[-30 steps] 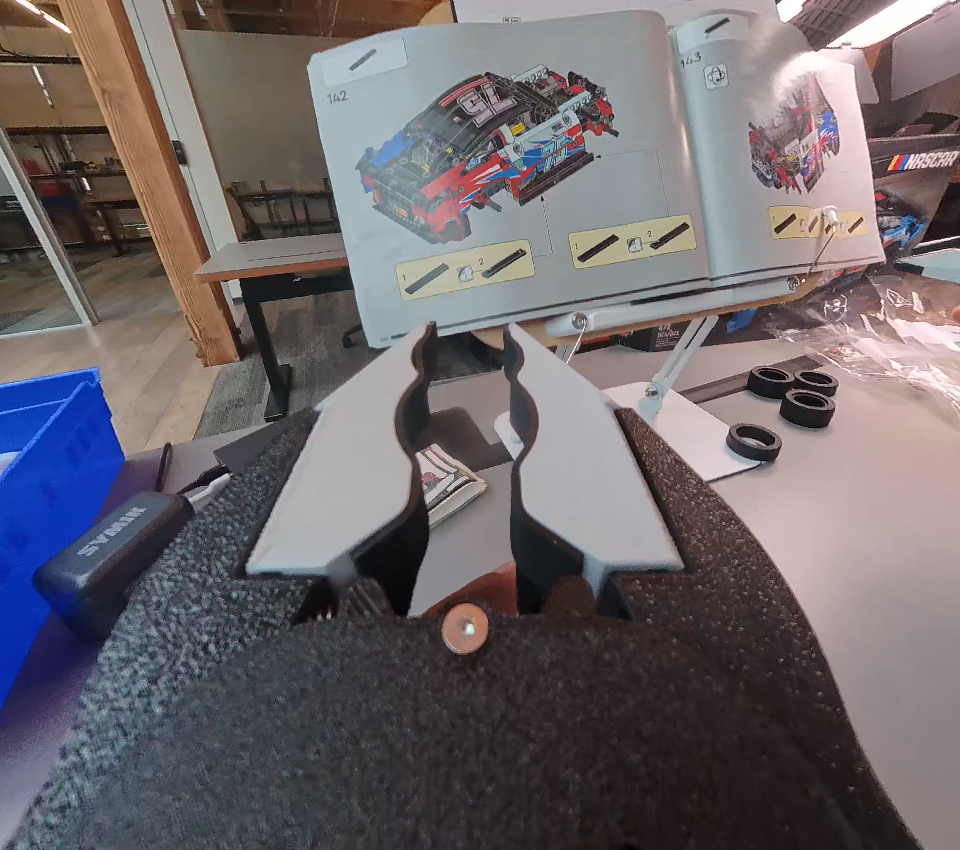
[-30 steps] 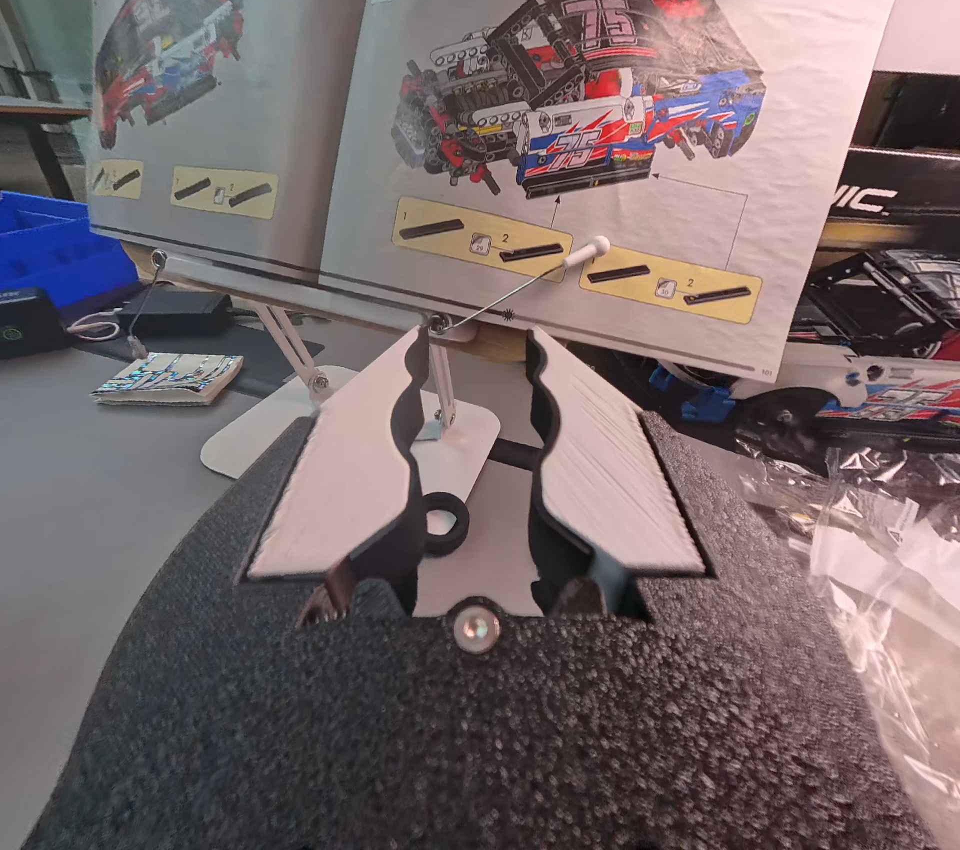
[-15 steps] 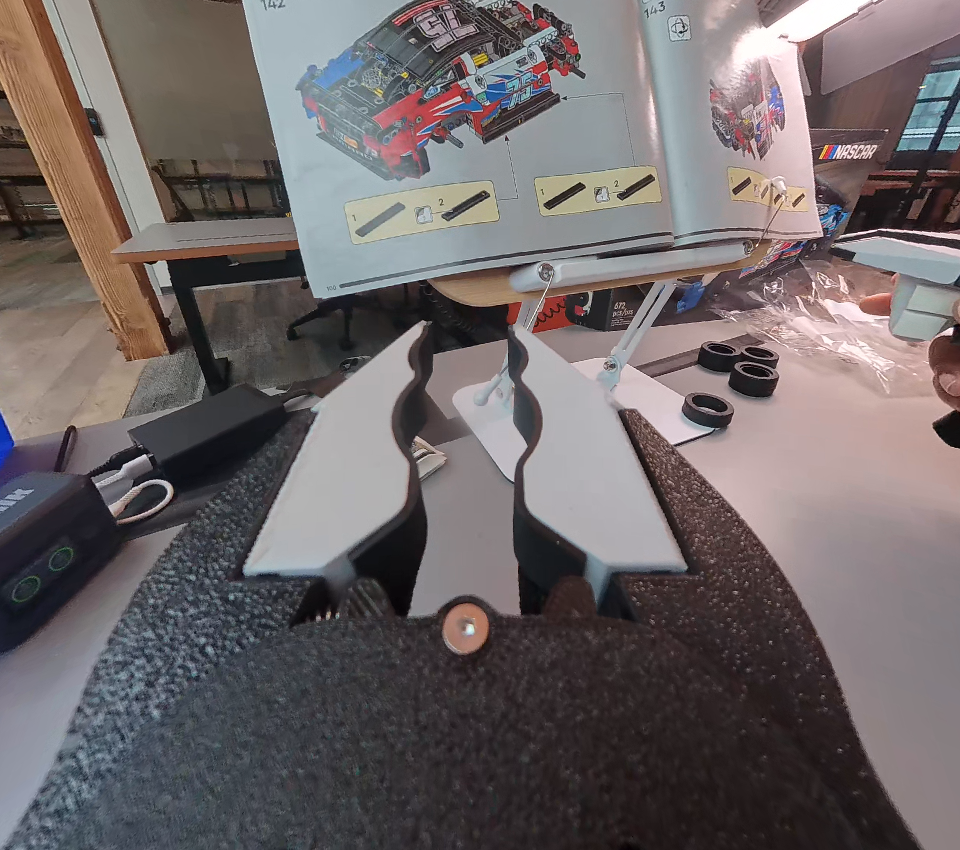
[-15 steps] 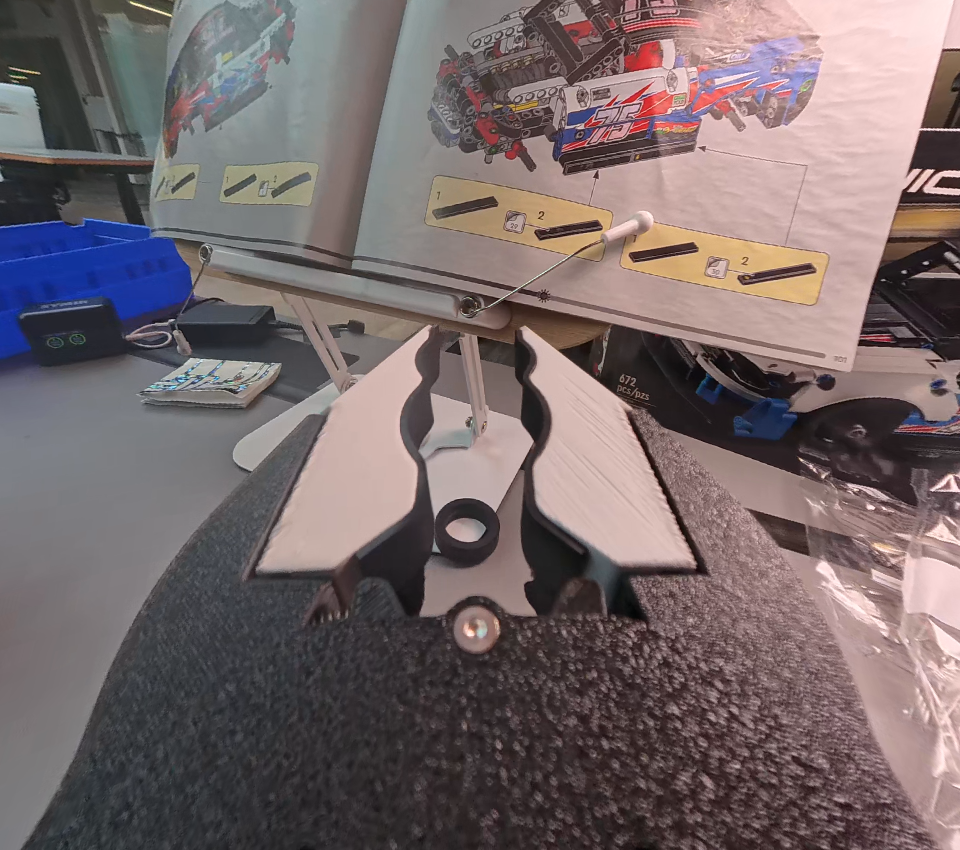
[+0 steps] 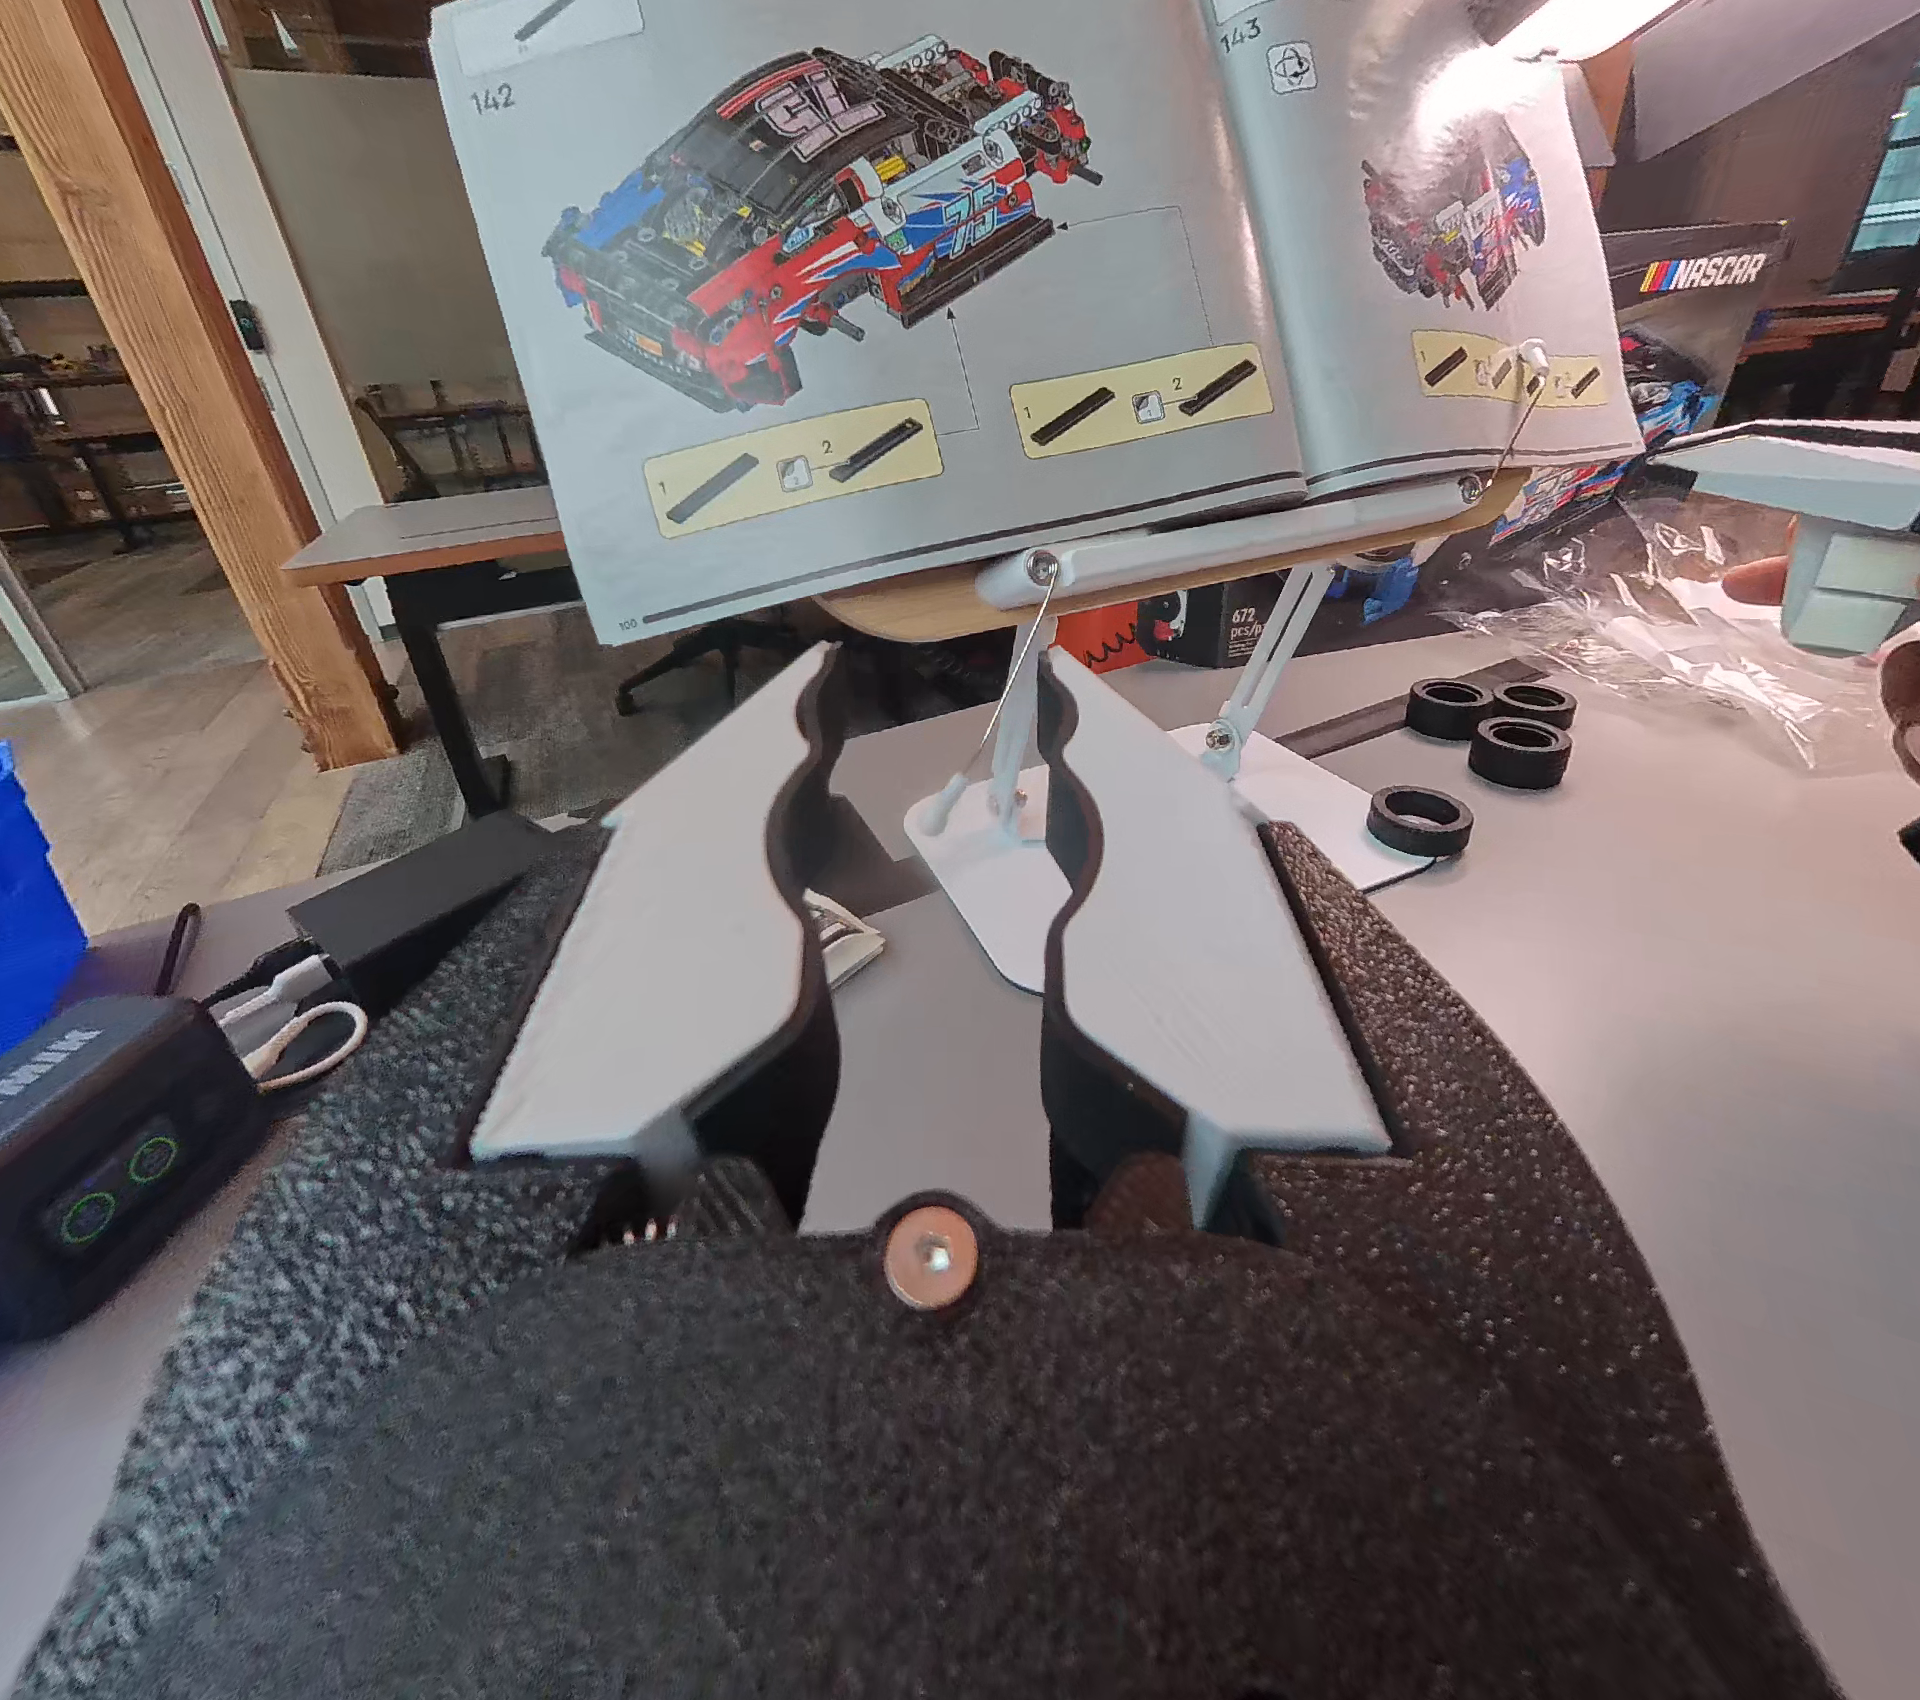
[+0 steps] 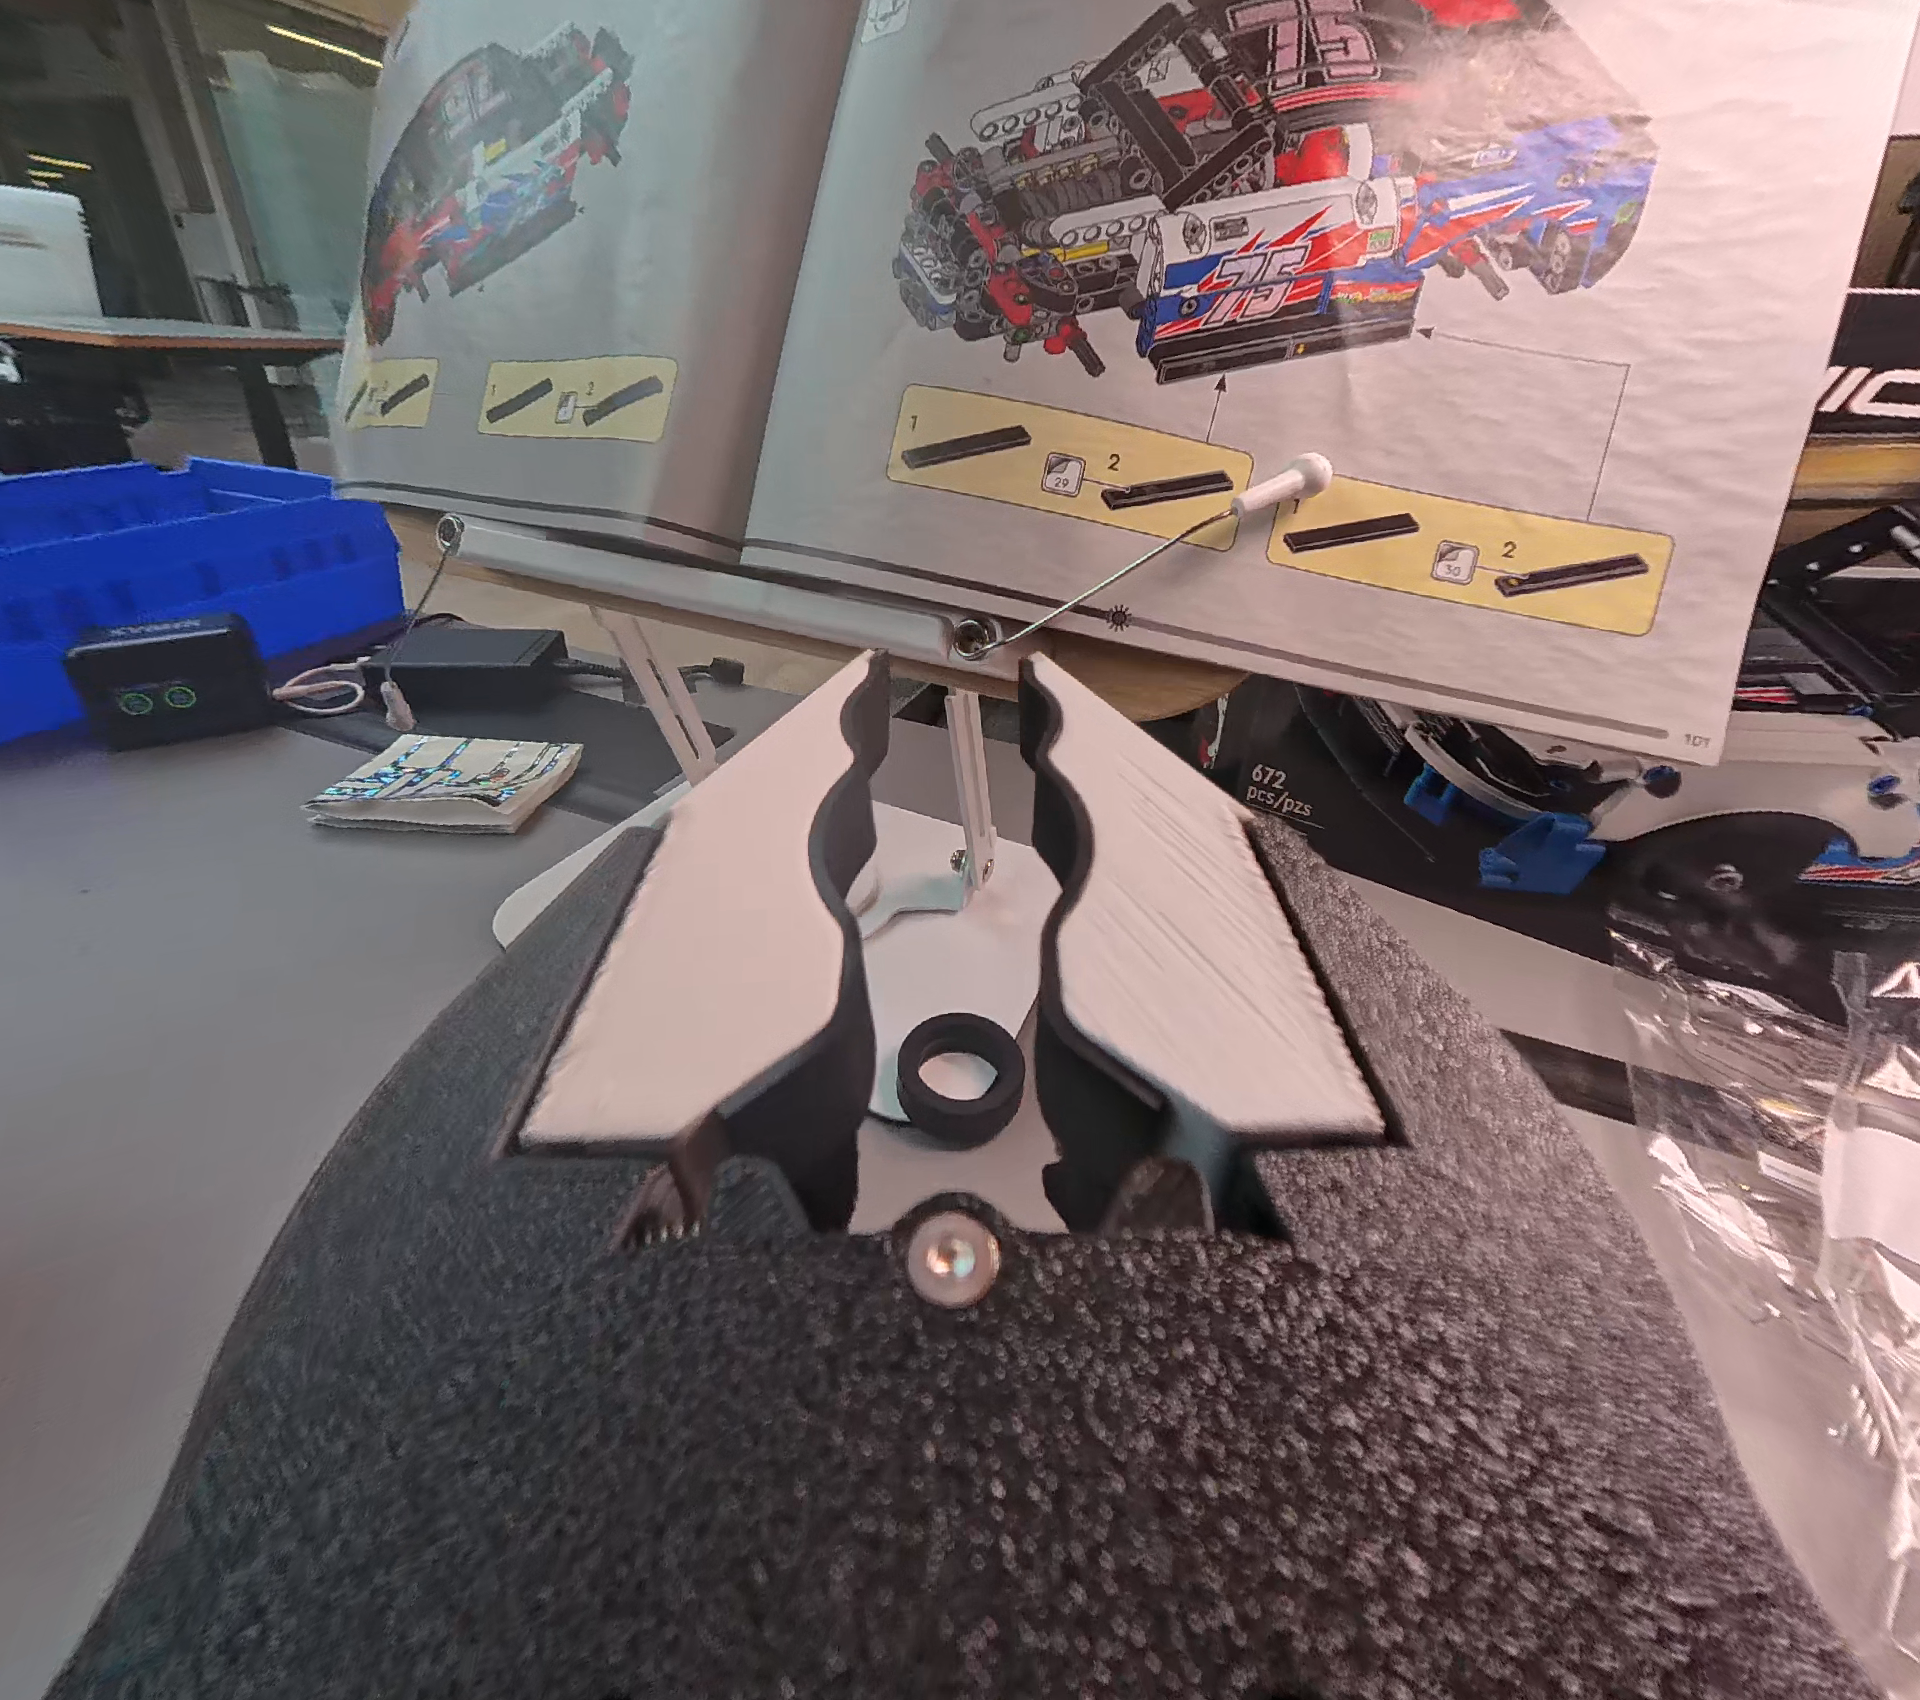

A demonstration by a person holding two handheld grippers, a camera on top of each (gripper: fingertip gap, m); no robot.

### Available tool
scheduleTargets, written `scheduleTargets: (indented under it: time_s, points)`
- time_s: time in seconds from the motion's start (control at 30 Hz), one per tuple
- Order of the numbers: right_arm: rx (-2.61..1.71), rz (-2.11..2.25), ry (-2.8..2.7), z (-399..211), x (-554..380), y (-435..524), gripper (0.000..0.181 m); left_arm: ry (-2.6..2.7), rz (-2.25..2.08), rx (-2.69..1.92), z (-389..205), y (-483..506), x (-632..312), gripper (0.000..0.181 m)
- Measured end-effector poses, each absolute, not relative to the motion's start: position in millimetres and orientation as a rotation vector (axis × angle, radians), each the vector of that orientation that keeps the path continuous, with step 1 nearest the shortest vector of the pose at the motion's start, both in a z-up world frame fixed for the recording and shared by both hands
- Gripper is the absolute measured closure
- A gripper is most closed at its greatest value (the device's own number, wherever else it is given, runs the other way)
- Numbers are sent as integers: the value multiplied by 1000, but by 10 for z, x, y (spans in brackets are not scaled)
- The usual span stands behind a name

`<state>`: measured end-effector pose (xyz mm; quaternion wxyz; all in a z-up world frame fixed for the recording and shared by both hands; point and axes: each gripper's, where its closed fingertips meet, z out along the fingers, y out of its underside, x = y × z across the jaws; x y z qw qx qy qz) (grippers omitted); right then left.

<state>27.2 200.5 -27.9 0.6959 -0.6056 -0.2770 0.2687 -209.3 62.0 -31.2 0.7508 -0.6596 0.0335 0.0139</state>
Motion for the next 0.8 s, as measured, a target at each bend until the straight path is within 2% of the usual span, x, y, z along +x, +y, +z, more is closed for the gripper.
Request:
scheduleTargets:
  time_s: [0.2, 0.5, 0.8]
  points:
    - [-1324, 563, -588, -49, 374, 2088, 160, 65, 47, -1421, -169, 550, -2082, 143]
    - [-1325, 387, -601, 324, 134, 2813, 161, 117, 95, -1432, -220, 569, -2042, 142]
    - [-1328, 398, -595, 318, 65, 2845, 166, 8, 30, -1456, -317, 578, -2333, 141]
